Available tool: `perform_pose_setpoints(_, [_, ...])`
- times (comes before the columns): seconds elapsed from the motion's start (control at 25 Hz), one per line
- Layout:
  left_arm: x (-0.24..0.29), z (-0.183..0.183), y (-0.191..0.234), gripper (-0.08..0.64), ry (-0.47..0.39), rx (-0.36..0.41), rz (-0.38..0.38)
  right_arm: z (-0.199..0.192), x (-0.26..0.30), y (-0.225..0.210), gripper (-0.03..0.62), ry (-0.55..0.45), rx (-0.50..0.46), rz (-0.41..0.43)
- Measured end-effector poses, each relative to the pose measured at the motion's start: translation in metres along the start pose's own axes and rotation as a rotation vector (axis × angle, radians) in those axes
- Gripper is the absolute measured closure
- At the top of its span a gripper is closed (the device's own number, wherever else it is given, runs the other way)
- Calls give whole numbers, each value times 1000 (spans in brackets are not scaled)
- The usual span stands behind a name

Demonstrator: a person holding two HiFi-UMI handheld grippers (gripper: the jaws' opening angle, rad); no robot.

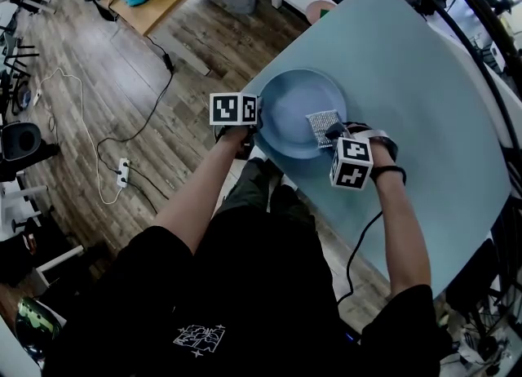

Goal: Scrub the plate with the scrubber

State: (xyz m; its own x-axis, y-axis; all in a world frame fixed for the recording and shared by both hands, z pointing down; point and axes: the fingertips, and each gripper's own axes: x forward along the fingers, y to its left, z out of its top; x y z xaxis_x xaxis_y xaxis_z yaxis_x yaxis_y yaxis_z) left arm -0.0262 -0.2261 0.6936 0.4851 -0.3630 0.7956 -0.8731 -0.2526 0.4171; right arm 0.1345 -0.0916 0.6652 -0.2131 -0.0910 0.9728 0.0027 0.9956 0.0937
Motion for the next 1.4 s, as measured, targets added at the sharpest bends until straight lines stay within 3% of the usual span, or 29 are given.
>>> perform_pose_setpoints(0.24, [-1, 0, 0, 538, -1, -7, 14, 21, -10, 35, 500, -38, -43, 98])
perform_pose_setpoints(0.4, [0, -1, 0, 538, -1, -10, 15, 39, -4, 49, 499, -75, -78, 120])
perform_pose_setpoints(0.92, [0, 0, 1, 538, 1, -2, 8, 79, 23, -6, 497, -132, -65, -4])
perform_pose_setpoints(1.16, [0, 1, 0, 538, 3, -5, 0, 64, 24, -37, 497, -126, 10, -68])
perform_pose_setpoints(1.4, [-1, -1, 1, 538, 6, -7, -3, 42, 22, -40, 497, -106, 73, -90])
